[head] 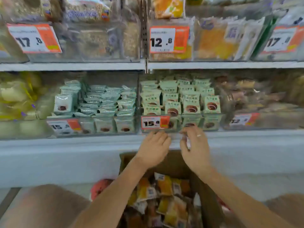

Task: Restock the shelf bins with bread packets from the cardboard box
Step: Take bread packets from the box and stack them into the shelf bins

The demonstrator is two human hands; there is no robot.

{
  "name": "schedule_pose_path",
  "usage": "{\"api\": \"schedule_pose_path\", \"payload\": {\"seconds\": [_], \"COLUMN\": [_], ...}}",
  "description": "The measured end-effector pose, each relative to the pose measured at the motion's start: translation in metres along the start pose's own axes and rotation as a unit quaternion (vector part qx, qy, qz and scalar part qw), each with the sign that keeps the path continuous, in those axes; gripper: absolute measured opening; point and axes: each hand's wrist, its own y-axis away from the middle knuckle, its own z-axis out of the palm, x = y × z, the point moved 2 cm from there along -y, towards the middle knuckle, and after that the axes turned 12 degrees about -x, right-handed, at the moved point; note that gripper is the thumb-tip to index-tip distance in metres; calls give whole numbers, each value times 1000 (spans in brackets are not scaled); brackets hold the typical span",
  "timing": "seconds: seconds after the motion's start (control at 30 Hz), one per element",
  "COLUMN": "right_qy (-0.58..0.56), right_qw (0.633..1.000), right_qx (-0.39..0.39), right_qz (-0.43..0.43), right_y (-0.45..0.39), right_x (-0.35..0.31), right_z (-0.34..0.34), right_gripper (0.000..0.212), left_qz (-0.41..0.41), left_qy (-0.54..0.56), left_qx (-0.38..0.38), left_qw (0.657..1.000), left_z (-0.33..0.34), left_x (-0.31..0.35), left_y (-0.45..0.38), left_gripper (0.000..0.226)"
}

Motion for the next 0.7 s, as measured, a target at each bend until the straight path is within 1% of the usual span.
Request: {"api": "schedule_pose_path", "payload": {"seconds": [0.07,0.13,0.17,0.2,0.27,0.33,0.37,0.43,0.47,0.5,0.57,0.63,0.7], "right_qy": [25,44,46,47,62,62,59,14,-27,-75,-158,-187,-195], "right_qw": [991,966,948,923,854,791,766,732,723,712,693,680,666], "right_qx": [-122,-235,-288,-347,-465,-547,-573,-603,-599,-582,-522,-476,-451], "right_qz": [55,100,128,161,224,269,286,317,344,385,472,525,561], "right_y": [44,81,95,107,126,140,145,149,150,151,151,148,143], "right_x": [23,44,55,65,86,98,102,101,98,97,95,95,97], "right_z": [35,64,78,91,119,142,153,173,184,194,214,232,246], "right_gripper": [20,25,28,32,42,57,63,71,77,84,101,113,119], "left_qz": [-25,-49,-63,-83,-131,-183,-209,-264,-292,-319,-363,-389,-394], "left_qy": [48,80,95,111,148,184,198,227,252,279,320,333,327], "left_qx": [-114,-272,-328,-373,-438,-471,-482,-477,-463,-446,-423,-408,-405], "left_qw": [992,958,938,918,877,843,827,807,798,788,766,756,757], "left_z": [26,53,69,83,106,126,133,146,151,154,161,166,171], "left_x": [20,36,42,47,55,61,63,62,60,58,54,50,48], "left_y": [32,63,77,91,116,140,151,168,173,176,177,174,173], "left_gripper": [32,33,35,37,38,37,34,28,28,28,26,22,20]}}
